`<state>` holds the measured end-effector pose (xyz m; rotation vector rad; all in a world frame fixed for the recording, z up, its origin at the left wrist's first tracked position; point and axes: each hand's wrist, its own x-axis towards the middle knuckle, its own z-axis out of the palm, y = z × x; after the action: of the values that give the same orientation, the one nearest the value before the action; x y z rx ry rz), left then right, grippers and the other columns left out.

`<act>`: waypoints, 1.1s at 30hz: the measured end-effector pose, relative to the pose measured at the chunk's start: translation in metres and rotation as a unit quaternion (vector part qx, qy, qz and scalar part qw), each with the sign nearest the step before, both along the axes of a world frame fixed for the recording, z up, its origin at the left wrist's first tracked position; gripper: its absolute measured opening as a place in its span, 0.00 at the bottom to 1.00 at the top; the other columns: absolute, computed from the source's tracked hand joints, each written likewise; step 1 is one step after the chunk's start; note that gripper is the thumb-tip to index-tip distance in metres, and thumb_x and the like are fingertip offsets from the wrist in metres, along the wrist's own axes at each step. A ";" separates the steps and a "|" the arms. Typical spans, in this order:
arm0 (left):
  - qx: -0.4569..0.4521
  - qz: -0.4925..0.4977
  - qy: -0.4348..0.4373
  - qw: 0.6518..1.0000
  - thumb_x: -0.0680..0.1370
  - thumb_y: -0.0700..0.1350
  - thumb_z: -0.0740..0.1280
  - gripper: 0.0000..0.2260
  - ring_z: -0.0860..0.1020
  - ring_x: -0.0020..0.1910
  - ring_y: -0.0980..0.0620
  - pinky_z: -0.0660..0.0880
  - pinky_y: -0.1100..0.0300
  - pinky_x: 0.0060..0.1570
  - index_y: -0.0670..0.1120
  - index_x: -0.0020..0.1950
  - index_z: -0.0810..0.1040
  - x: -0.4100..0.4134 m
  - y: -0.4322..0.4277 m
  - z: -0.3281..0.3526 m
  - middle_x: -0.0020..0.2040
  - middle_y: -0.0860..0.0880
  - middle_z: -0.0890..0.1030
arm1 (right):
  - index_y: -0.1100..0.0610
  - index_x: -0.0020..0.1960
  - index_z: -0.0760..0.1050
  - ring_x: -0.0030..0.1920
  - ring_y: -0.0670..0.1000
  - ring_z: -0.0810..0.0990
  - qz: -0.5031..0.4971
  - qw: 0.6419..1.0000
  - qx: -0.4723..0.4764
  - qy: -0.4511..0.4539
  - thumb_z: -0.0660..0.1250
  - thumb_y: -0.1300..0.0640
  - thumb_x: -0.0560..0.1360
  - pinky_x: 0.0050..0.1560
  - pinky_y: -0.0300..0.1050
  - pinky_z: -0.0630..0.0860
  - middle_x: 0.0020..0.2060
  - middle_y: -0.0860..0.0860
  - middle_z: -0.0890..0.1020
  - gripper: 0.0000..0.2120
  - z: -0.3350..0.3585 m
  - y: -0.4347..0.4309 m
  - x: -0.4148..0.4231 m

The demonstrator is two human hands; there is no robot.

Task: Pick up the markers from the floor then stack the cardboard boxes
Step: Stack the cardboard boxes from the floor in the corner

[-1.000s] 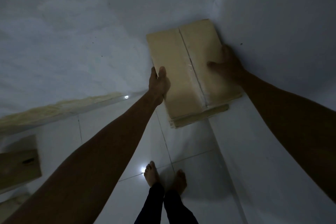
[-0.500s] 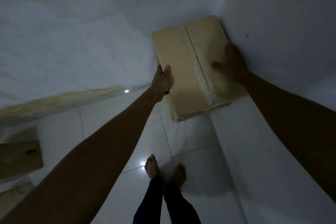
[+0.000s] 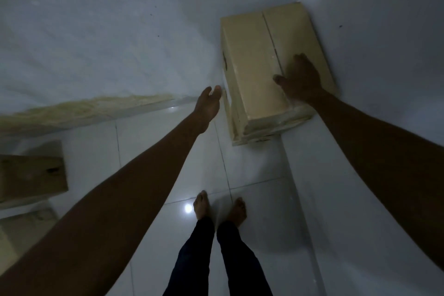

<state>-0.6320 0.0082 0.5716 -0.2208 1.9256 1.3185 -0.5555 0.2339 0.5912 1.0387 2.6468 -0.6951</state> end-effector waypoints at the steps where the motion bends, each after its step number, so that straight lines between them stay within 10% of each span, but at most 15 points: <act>1: -0.003 0.001 -0.002 1.000 0.81 0.57 0.57 0.28 0.62 0.75 0.45 0.61 0.47 0.73 0.49 0.78 0.57 0.002 -0.006 -0.001 0.78 0.47 0.60 | 0.61 0.77 0.53 0.77 0.56 0.52 0.002 1.000 -0.004 0.007 0.60 0.34 0.71 0.76 0.52 0.51 0.77 0.57 0.53 0.45 -0.001 -0.005 0.000; 33: -0.129 0.074 0.025 0.988 0.82 0.53 0.56 0.25 0.64 0.74 0.42 0.60 0.50 0.73 0.39 0.74 0.65 0.161 -0.439 0.058 0.75 0.42 0.66 | 0.62 0.77 0.52 0.76 0.56 0.56 0.022 0.988 -0.147 0.031 0.63 0.43 0.77 0.73 0.47 0.55 0.77 0.57 0.56 0.38 0.087 -0.382 0.143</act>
<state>-0.4709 -0.4312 0.6300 -0.4726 2.1572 1.1738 -0.4124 -0.1477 0.6781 0.8862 2.5058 -1.0846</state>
